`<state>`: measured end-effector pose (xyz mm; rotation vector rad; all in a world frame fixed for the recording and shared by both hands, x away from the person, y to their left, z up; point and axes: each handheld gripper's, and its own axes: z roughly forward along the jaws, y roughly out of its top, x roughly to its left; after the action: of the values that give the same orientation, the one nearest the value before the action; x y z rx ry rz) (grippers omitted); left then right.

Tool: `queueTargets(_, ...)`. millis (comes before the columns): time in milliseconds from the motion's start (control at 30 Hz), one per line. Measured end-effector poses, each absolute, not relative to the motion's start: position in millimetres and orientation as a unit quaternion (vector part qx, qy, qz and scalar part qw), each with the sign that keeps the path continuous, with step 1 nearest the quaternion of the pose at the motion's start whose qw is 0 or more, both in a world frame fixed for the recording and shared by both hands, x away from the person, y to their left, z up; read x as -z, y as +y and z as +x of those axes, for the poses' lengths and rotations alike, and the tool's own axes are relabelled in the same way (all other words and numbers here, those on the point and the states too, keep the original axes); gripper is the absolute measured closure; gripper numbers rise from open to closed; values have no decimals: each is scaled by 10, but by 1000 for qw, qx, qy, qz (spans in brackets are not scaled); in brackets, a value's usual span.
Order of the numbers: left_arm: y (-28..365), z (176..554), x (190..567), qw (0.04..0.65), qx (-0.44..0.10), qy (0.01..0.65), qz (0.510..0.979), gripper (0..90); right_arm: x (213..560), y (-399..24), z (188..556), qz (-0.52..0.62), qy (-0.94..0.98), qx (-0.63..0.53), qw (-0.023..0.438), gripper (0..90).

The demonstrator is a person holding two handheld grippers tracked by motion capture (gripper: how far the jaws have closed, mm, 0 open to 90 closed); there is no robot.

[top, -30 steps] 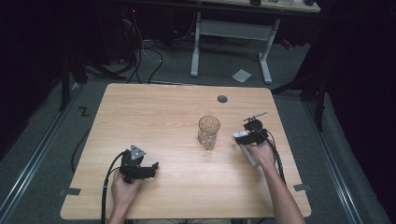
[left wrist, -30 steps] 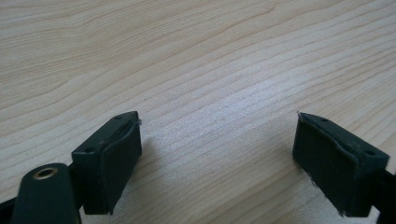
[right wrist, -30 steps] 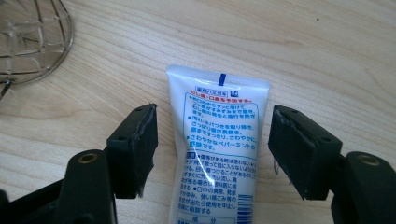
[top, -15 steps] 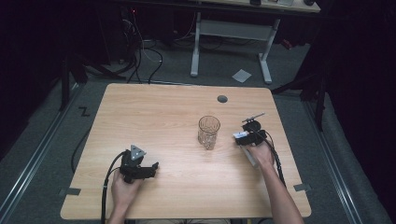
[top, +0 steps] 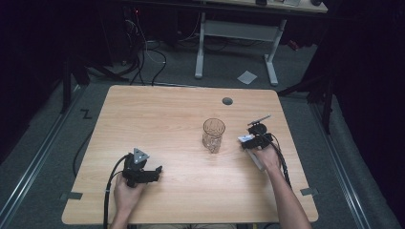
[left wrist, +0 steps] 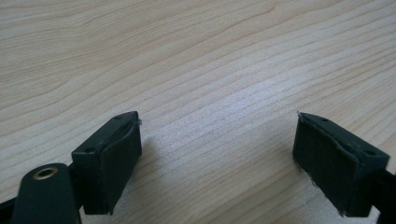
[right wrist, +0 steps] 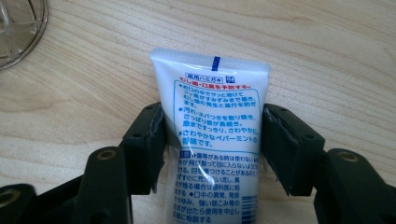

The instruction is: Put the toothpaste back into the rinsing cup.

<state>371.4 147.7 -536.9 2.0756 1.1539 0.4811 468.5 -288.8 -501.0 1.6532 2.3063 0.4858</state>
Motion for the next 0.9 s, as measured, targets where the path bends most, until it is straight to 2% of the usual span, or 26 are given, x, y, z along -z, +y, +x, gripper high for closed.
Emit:
queueTargets(533,1478,3714,5369,352,-186,446,802,158,4902,-2860,4645,543,815,-154,133,594)
queueTargets(900,1478,3714,5369,352,-186,446,802,158,4730,-2901,4563,530,814,-189,145,633)
